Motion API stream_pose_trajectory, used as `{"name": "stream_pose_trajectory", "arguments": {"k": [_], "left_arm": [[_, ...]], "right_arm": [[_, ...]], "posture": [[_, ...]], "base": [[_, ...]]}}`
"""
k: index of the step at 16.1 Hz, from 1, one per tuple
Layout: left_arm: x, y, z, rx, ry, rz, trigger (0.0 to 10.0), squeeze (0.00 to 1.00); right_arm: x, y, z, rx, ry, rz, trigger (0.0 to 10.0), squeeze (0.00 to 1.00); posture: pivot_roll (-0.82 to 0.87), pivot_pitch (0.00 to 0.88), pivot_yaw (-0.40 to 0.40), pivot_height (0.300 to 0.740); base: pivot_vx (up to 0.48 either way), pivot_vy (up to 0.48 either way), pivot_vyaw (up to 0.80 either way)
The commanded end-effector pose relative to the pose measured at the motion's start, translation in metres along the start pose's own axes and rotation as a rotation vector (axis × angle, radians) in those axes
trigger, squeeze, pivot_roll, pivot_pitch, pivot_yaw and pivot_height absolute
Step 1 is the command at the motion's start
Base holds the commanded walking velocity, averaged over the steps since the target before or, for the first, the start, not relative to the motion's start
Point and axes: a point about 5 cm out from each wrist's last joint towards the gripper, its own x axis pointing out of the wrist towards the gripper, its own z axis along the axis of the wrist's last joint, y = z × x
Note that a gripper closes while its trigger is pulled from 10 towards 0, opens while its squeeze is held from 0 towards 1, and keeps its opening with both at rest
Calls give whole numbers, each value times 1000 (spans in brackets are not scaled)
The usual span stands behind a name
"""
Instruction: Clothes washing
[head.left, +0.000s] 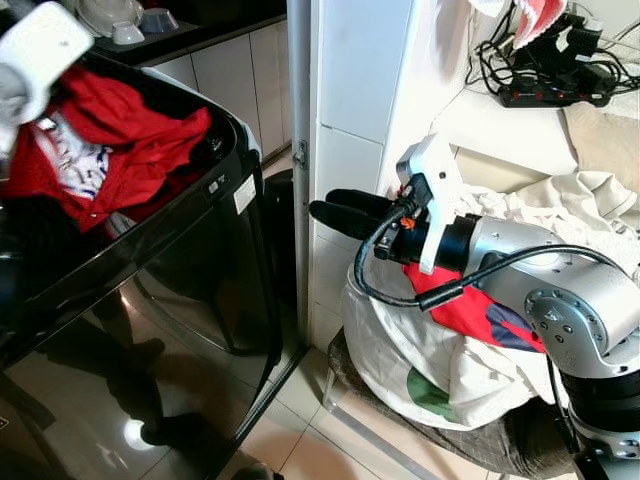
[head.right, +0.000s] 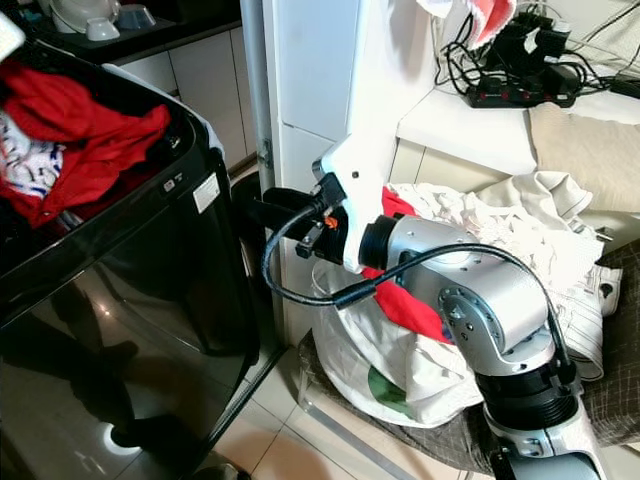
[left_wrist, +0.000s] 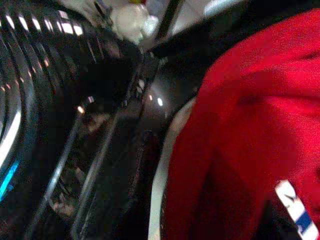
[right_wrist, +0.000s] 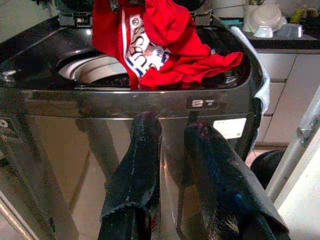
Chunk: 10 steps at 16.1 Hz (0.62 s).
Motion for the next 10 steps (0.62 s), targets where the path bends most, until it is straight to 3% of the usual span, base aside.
{"name": "stream_pose_trajectory", "arguments": {"k": [1, 3, 5, 6, 7, 9, 10], "left_arm": [[-2, 2, -4, -27, 13, -33, 10000, 1000], [-1, -2, -4, -52, 12, -88, 10000, 1000], [-2, -9, 0, -132, -34, -206, 10000, 1000], [-4, -11, 5, -146, -62, -283, 10000, 145], [-5, -11, 4, -123, -53, -302, 10000, 0], [-7, -6, 1, -82, -36, -310, 10000, 0], [-9, -5, 6, -101, -80, -319, 10000, 0]], "right_arm": [[1, 0, -1, -20, 26, 7, 10000, 0], [2, 0, -2, -23, 40, 11, 10000, 0], [0, -1, -9, -28, 92, 5, 10000, 0], [-1, -2, -12, -28, 106, -6, 10000, 0], [-2, -2, -12, -30, 111, -12, 10000, 0], [-4, -5, -12, -31, 115, -34, 10000, 0], [-6, -11, -12, -29, 110, -74, 10000, 0]], "posture": [[-5, 0, 30, 740], [-5, 0, 30, 740], [-7, 0, 33, 740], [-7, 0, 34, 740], [-7, 0, 34, 740], [-10, 0, 39, 740], [-8, 0, 39, 740]], "base": [[0, 0, 0], [0, 0, 0], [0, 0, 0], [0, 0, 0], [0, 0, 0], [0, 0, 0], [0, 0, 0]]}}
